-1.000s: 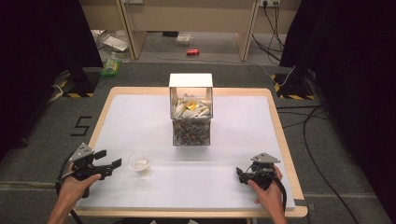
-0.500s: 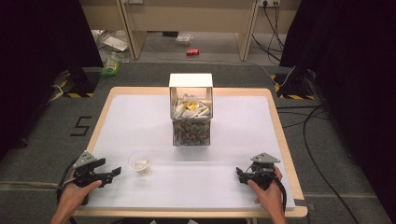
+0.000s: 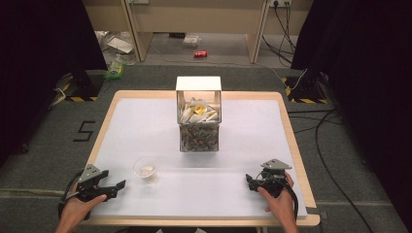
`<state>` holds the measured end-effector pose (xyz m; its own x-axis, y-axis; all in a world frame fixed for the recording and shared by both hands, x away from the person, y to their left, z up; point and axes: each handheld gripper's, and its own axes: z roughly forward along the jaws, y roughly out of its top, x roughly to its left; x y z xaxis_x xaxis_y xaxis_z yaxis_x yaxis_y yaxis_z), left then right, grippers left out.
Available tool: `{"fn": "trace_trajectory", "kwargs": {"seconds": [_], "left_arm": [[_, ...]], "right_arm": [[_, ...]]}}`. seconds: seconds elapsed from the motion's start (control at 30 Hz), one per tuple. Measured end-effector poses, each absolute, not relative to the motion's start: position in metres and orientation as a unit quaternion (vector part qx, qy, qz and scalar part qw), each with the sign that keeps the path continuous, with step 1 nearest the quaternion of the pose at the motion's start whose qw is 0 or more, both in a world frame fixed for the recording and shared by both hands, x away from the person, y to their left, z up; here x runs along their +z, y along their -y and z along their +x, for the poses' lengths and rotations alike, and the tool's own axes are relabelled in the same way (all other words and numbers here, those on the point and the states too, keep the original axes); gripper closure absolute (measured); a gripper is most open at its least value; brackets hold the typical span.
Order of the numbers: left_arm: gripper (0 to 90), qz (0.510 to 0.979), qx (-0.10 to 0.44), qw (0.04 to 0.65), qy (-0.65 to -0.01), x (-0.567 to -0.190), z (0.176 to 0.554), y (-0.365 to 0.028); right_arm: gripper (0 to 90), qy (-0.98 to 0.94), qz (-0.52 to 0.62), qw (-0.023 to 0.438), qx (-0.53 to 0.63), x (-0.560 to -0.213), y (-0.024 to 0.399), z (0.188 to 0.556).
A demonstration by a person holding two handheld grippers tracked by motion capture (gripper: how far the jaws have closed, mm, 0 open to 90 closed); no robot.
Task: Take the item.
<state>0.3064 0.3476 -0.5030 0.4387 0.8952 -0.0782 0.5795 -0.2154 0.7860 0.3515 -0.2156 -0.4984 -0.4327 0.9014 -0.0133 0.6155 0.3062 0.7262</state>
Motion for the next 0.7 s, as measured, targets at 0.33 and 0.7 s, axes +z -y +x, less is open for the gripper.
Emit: {"fn": "trace_trajectory", "kwargs": {"seconds": [0.33,0.7], "left_arm": [[17.2,0.754,0.202,0.394,-0.486,-0.504,0.290,-0.346],[16.2,0.765,0.215,0.386,-0.468,-0.512,0.280,-0.341]], "right_arm": [[13.2,-0.779,0.487,0.216,0.331,-0.498,0.216,0.351],[13.2,-0.779,0.487,0.216,0.331,-0.498,0.216,0.351]]}}
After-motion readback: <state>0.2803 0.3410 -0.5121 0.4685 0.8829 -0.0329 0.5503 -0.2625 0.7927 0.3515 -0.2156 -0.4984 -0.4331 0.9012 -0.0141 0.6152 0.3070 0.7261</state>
